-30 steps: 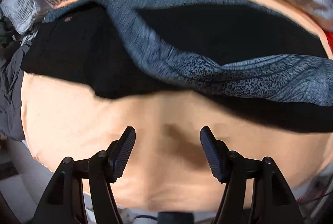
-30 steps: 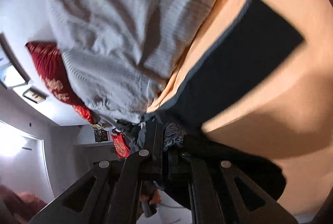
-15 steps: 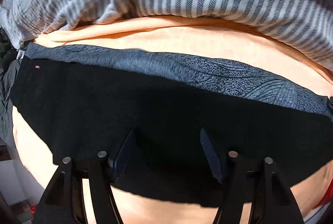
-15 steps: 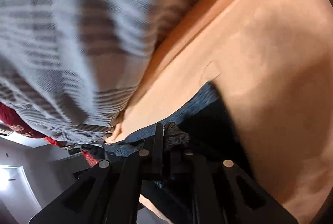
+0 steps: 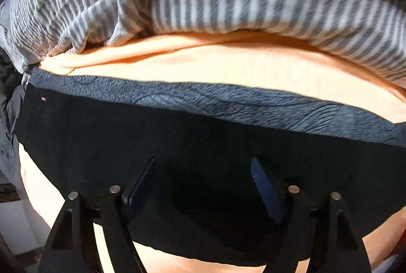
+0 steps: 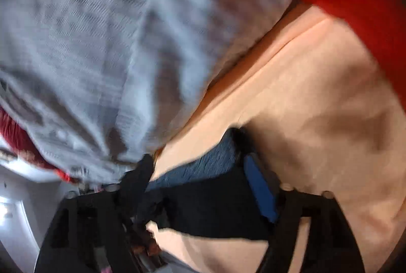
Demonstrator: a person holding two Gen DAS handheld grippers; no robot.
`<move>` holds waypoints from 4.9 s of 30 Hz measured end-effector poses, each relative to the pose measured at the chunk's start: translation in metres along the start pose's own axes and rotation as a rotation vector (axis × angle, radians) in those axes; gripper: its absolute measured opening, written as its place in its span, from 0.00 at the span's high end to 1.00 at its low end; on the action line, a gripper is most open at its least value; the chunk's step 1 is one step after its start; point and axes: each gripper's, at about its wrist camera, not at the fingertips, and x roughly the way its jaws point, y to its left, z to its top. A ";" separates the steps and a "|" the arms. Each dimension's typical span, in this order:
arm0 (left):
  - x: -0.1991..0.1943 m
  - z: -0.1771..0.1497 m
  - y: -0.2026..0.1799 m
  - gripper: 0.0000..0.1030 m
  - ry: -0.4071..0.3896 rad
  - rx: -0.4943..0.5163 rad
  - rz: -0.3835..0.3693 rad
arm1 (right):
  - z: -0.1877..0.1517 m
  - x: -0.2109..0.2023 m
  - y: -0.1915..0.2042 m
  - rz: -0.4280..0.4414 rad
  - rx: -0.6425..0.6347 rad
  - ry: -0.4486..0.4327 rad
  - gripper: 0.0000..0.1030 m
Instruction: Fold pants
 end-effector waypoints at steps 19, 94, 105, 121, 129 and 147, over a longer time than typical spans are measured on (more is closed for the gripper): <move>-0.006 0.029 -0.035 0.21 -0.075 0.047 0.026 | -0.028 0.060 0.035 -0.361 -0.301 0.084 0.82; 0.092 0.079 0.383 0.00 -0.138 -0.221 0.229 | -0.212 0.299 0.201 -0.303 -0.379 0.102 0.54; 0.041 0.066 0.355 0.00 -0.181 -0.138 0.212 | -0.198 0.236 0.157 -0.299 -0.254 0.029 0.49; -0.005 -0.006 0.108 0.00 -0.147 0.304 -0.024 | -0.132 0.100 0.054 -0.443 -0.073 -0.184 0.49; -0.010 -0.021 0.040 0.00 -0.133 0.384 -0.004 | -0.127 0.028 0.009 -0.355 0.080 -0.333 0.49; -0.009 -0.011 -0.064 0.00 -0.140 0.251 -0.038 | -0.142 0.046 -0.062 0.124 0.191 -0.355 0.47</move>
